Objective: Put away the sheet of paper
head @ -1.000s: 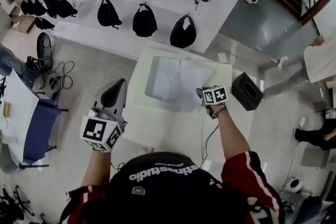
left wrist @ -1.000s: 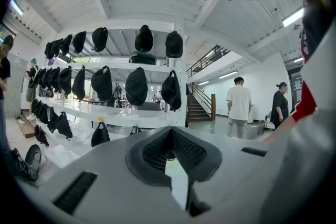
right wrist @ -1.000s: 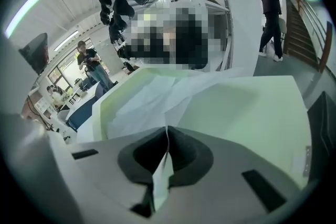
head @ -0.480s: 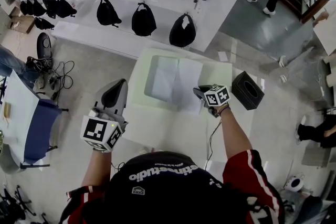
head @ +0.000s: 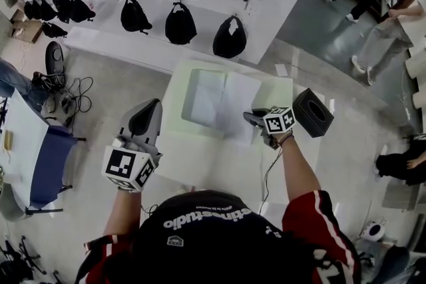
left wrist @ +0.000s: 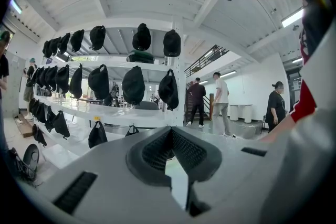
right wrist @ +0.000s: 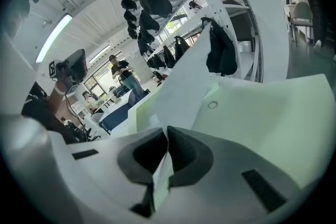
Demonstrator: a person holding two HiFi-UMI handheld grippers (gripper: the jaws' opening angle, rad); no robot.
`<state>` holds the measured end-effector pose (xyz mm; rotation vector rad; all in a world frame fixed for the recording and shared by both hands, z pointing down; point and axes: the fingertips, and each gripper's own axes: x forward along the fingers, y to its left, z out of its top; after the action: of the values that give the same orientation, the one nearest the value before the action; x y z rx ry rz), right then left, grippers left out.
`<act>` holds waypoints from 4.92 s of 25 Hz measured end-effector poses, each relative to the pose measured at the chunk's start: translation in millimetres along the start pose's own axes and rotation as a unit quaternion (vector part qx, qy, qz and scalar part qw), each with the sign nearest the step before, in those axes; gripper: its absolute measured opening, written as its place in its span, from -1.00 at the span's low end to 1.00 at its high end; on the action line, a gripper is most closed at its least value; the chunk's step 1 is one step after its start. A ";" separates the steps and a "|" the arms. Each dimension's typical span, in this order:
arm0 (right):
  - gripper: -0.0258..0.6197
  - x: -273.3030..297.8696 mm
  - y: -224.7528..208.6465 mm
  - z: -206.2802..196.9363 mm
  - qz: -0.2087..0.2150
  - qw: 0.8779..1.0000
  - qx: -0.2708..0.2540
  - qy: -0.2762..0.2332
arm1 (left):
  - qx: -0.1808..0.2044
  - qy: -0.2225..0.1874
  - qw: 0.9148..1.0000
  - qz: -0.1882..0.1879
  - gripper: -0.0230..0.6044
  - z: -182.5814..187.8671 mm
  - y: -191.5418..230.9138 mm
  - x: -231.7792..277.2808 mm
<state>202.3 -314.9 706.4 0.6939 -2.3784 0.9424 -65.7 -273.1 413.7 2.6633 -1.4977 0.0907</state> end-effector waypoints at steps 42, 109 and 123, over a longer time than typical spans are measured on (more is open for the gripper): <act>-0.91 29.6 -47.4 15.5 -0.039 0.960 0.251 -0.119 | 0.006 0.008 1.000 0.002 -0.91 1.2 0.9 -8.5; -0.43 117.3 -29.7 59.7 -0.189 0.974 0.098 -0.073 | -0.006 0.012 0.995 0.095 -0.91 -3.3 62.4 -70.4; -0.44 62.7 -26.2 50.8 -0.246 0.960 0.088 -0.100 | -0.006 -0.009 0.998 0.058 -0.91 4.1 56.7 -69.9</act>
<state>158.4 -385.4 723.6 1.4298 -2.1341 0.8965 -150.4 -243.4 405.7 2.5727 -1.6522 0.0659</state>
